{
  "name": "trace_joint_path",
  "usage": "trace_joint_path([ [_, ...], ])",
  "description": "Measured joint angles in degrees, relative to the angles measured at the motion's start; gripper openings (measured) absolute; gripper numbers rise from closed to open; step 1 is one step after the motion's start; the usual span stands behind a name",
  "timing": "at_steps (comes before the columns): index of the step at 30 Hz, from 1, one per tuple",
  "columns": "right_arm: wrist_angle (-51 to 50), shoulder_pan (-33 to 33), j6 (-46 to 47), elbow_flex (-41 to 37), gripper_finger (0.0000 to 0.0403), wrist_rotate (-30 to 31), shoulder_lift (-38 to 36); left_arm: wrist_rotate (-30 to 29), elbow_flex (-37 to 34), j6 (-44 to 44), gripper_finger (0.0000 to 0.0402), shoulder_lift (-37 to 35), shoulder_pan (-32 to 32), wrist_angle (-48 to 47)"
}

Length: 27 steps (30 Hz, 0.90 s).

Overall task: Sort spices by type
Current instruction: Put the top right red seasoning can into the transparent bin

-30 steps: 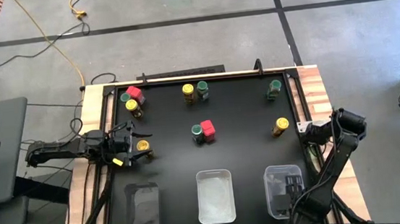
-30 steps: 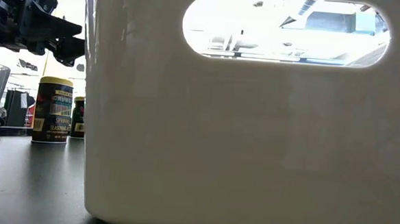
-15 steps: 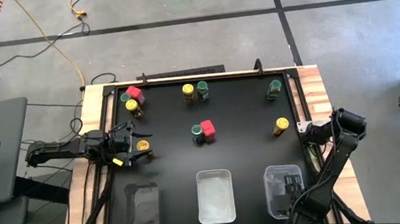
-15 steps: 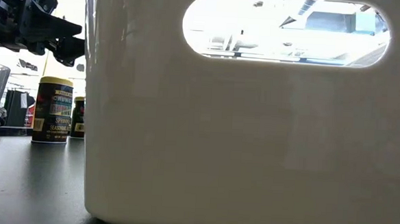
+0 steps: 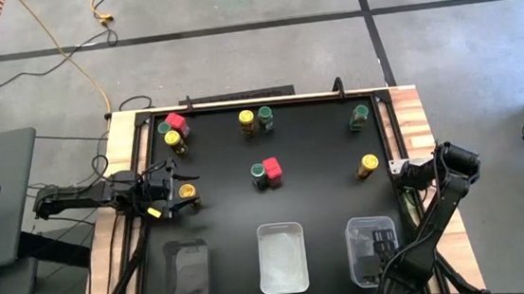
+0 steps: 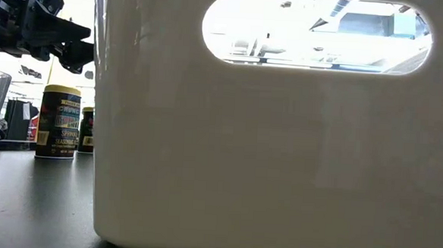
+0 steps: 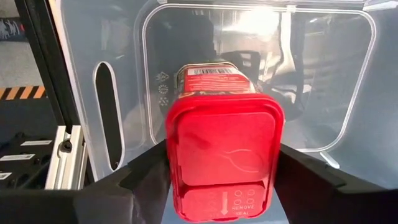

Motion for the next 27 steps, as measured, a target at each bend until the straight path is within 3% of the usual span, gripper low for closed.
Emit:
trace_joint_path([
  [18,-1.3,-0.5,0.6,0.1,0.0357,0.2,-0.1,0.0,0.0,0.0,0.0281,0.0,0.0,0.0],
  [27,-1.2,-1.1,2.1,0.4,0.0368,1.0,-4.0,0.0,0.0,0.0,0.0281,0.0,0.0,0.0],
])
